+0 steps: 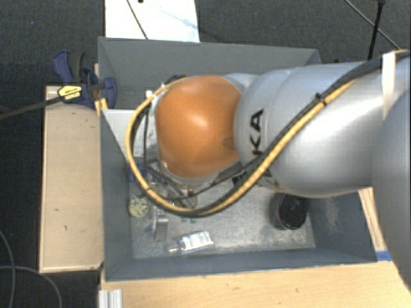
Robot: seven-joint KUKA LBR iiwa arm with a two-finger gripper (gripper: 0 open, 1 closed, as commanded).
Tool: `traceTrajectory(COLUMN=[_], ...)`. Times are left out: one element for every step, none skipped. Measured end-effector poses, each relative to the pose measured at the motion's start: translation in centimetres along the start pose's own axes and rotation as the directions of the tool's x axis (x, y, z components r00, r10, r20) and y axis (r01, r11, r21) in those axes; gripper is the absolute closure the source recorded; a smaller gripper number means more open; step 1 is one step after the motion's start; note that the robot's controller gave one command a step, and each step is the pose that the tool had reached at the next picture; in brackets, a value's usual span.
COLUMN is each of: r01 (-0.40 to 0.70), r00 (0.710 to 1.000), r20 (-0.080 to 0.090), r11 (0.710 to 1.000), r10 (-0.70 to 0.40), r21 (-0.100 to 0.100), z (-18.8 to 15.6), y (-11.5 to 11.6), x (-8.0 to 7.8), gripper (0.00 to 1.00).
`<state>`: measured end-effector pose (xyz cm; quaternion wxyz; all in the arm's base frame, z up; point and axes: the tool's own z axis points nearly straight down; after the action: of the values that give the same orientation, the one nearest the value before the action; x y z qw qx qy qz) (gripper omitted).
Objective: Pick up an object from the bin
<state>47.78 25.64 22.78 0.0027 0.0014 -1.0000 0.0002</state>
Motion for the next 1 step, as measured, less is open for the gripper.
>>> traceTrajectory(r01=[-0.114], r00=[0.993], r20=[0.001], r11=[0.993], r10=[0.114], r21=[0.004], z=[8.36], y=[-8.16], x=[-1.87], gripper=[0.0])
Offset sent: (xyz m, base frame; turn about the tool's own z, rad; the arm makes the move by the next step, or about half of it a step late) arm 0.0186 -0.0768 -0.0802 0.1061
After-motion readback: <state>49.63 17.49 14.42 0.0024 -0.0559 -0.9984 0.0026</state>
